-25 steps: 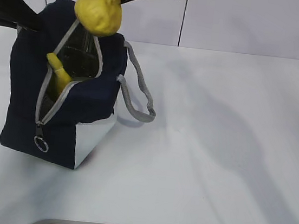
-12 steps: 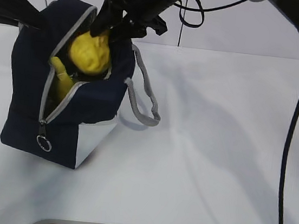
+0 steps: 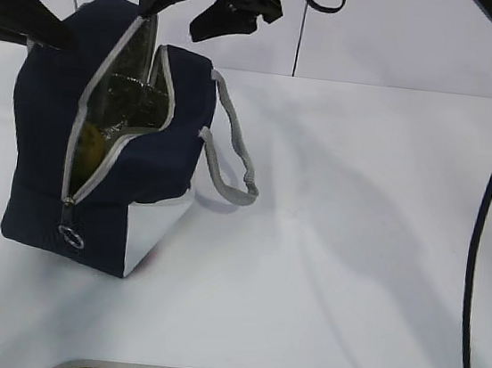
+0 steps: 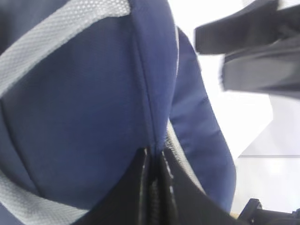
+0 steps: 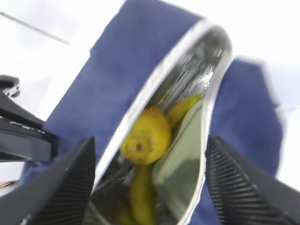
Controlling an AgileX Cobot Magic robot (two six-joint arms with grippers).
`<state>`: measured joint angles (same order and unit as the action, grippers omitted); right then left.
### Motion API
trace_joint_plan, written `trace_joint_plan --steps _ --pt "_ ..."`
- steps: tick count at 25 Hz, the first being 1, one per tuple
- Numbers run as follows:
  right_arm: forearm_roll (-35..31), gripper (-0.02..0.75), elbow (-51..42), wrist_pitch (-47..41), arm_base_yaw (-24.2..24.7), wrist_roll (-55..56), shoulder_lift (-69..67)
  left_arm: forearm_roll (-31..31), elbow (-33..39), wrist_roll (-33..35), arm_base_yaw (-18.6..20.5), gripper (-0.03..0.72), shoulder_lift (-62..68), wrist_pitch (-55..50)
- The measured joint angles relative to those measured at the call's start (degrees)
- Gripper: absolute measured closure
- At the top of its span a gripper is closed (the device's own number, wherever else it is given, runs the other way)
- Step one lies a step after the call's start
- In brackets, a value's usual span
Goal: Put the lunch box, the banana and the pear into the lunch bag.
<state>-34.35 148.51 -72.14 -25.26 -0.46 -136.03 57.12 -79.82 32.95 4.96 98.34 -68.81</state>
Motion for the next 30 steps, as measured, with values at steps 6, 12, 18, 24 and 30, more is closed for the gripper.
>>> trace_joint_plan --steps 6,12,18,24,30 --pt "9.0 0.160 0.4 0.1 0.0 2.3 0.0 0.0 0.0 0.0 0.0 0.681 0.0 0.0" --pt "10.2 0.161 -4.1 0.1 0.0 3.1 0.0 0.0 0.0 0.0 0.0 0.681 0.0 0.2" --pt "8.2 0.162 -8.1 0.1 0.0 3.8 0.0 -0.9 0.0 0.0 0.0 0.681 0.0 0.2" --pt "6.6 0.340 -8.7 0.1 0.0 4.1 0.1 -1.8 0.0 0.0 0.0 0.681 0.0 0.2" --pt "7.6 0.647 -8.7 0.1 0.0 4.2 1.4 -1.7 0.0 0.0 0.0 0.681 0.0 -0.2"
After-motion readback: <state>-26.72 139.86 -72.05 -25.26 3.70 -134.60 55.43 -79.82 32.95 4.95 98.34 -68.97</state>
